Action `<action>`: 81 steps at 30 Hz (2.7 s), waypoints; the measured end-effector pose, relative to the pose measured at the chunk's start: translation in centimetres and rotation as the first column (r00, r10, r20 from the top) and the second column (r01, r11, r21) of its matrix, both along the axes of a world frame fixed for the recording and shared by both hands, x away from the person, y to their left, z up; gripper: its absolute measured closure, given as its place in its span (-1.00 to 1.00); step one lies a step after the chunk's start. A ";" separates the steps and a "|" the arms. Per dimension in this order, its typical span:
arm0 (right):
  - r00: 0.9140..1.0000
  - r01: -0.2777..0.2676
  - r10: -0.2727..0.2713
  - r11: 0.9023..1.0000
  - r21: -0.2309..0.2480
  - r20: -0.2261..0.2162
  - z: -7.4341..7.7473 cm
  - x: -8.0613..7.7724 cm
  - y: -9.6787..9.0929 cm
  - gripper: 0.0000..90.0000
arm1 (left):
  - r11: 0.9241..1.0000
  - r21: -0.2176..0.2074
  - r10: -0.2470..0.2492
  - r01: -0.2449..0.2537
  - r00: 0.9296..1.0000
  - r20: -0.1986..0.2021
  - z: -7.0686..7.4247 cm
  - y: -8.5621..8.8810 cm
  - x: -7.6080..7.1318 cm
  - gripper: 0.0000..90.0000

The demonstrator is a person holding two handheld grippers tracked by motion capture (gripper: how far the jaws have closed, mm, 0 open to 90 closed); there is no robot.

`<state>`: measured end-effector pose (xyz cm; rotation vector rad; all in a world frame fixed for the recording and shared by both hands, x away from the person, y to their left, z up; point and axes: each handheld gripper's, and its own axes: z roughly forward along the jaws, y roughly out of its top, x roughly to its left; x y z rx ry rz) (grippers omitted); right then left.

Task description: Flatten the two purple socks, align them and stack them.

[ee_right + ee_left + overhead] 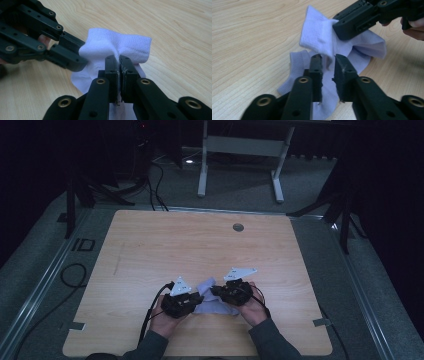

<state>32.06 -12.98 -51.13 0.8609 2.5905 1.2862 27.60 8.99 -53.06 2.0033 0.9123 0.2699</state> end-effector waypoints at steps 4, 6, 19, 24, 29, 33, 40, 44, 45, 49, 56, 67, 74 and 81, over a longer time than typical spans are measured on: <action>1.000 -0.017 0.017 1.000 0.008 -0.014 0.0 -0.1 0.1 0.84 | 1.000 0.016 0.000 0.000 1.000 0.009 0.1 -0.1 -0.1 0.96; 1.000 -0.019 0.019 1.000 0.024 -0.008 0.4 -0.3 -0.1 0.73 | 1.000 0.012 0.008 -0.008 1.000 0.009 0.1 -0.1 -0.1 0.97; 0.994 0.092 -0.088 0.994 -0.057 0.069 1.8 -1.6 -4.5 0.63 | 1.000 0.016 0.025 -0.025 1.000 0.009 0.1 0.3 0.0 0.97; 0.989 0.147 -0.147 0.981 -0.123 0.011 -1.0 -0.9 -6.2 0.65 | 0.999 0.019 0.028 -0.028 1.000 0.006 0.0 0.2 0.1 0.97; 0.983 0.168 -0.176 0.976 -0.140 -0.050 -2.6 0.2 -6.6 0.65 | 0.999 0.022 0.031 -0.031 1.000 0.002 0.0 0.3 0.1 0.97; 0.981 0.162 -0.176 0.974 -0.162 -0.079 -3.5 0.6 -6.4 0.72 | 0.999 0.019 0.035 -0.035 0.999 0.002 0.0 0.5 0.0 0.97; 0.978 0.169 -0.187 0.971 -0.170 -0.096 -3.8 0.8 -6.4 0.95 | 0.999 0.024 0.037 -0.037 0.999 -0.012 -0.1 0.7 -0.1 0.96; 0.976 0.174 -0.192 0.971 -0.165 -0.099 -3.8 0.9 -6.4 0.96 | 0.999 0.034 0.039 -0.038 0.999 -0.026 -0.3 1.0 -0.3 0.96; 0.976 0.175 -0.194 0.971 -0.165 -0.101 -3.9 0.9 -6.4 0.96 | 0.998 0.035 0.043 -0.042 0.999 -0.028 -0.3 1.1 -0.4 0.96; 0.975 0.179 -0.196 0.971 -0.160 -0.102 -3.9 0.8 -6.5 0.96 | 0.997 0.052 0.058 -0.056 0.997 -0.050 -0.7 1.7 -0.5 0.96; 0.973 0.187 -0.204 0.971 -0.151 -0.105 -4.0 0.7 -6.5 0.97 | 0.996 0.071 0.064 -0.058 0.995 -0.075 -1.2 1.9 -0.8 0.96; 0.972 0.192 -0.207 0.972 -0.135 -0.110 -4.1 0.7 -6.7 0.97 | 0.991 0.121 0.073 -0.057 0.990 -0.125 -2.0 2.2 -0.8 0.96; 0.971 0.197 -0.210 0.973 -0.118 -0.115 -4.2 0.7 -6.9 0.97 | 0.985 0.165 0.066 -0.043 0.988 -0.137 -2.2 2.2 -1.0 0.95; 0.966 0.214 -0.224 0.973 -0.089 -0.128 -4.4 0.6 -7.1 0.97 | 0.982 0.172 0.107 -0.085 0.987 -0.123 -2.1 2.9 -0.9 0.91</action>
